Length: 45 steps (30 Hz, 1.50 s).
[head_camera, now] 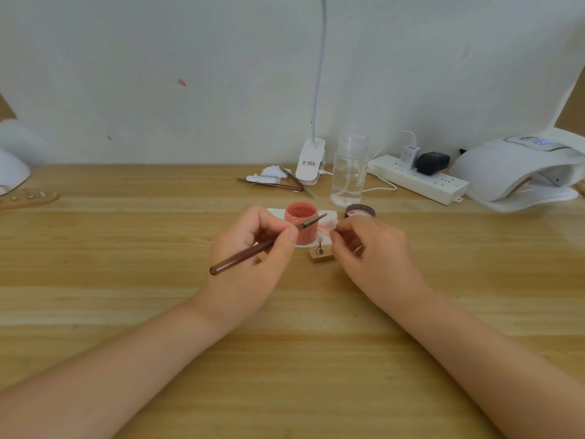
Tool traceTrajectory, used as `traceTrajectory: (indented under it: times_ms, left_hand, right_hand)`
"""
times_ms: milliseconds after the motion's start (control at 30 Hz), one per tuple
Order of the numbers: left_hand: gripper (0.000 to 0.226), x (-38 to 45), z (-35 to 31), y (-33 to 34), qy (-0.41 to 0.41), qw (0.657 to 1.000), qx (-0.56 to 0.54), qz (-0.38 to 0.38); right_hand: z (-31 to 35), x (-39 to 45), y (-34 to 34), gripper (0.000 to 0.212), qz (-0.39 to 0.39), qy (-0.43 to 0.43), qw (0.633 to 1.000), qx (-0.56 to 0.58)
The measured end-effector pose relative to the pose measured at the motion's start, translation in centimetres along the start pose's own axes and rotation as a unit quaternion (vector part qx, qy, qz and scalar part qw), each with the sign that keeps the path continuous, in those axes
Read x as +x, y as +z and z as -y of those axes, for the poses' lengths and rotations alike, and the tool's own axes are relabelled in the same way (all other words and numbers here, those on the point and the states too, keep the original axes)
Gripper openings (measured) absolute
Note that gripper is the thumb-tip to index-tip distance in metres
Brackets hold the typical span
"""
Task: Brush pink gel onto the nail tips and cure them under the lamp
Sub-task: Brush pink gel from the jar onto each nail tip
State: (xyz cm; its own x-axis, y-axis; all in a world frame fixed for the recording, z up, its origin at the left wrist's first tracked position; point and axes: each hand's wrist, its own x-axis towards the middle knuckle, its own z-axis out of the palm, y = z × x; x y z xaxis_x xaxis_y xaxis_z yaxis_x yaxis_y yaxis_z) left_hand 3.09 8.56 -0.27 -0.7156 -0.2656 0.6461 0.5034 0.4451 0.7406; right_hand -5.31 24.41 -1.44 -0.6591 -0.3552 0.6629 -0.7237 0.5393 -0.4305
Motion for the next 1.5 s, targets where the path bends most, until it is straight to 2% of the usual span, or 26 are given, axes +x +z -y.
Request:
traceTrajectory:
  times_ms: [133, 267, 500, 833, 1133, 1233, 1367, 1500]
  left_hand:
    - [0.009, -0.07, -0.20, 0.15, 0.042, 0.999, 0.028, 0.017]
    - [0.020, -0.16, -0.27, 0.22, 0.094, 0.993, 0.052, 0.040]
    - [0.018, -0.17, -0.12, 0.14, 0.110, 0.992, 0.037, 0.039]
    - [0.004, -0.28, 0.18, -0.04, 0.093, 0.994, 0.025, 0.054]
    - [0.008, -0.27, 0.18, -0.49, 0.079, 0.995, -0.005, 0.065]
    - [0.009, -0.19, 0.18, -0.47, 0.069, 0.996, -0.030, 0.047]
    - [0.008, -0.17, 0.03, -0.12, 0.032, 0.999, -0.010, 0.018]
    - [0.008, -0.22, 0.00, 0.13, 0.045, 0.998, -0.012, 0.042]
  right_hand:
    - [-0.02, -0.04, -0.08, 0.004, -0.020, -0.019, 0.999, 0.028]
    - [-0.23, -0.03, -0.05, 0.004, -0.052, -0.036, 0.997, 0.037]
    - [-0.55, 0.03, 0.16, 0.004, -0.074, -0.052, 0.995, 0.045]
    - [-0.43, 0.04, -0.05, 0.005, -0.062, -0.047, 0.996, 0.044]
    - [-0.33, -0.01, -0.09, 0.006, -0.054, -0.037, 0.996, 0.060]
    - [-0.38, 0.06, -0.01, 0.006, -0.057, -0.028, 0.996, 0.069]
    - [-0.35, -0.02, 0.00, 0.006, -0.055, -0.027, 0.996, 0.067]
    - [-0.25, -0.04, -0.03, 0.005, -0.060, -0.041, 0.996, 0.059]
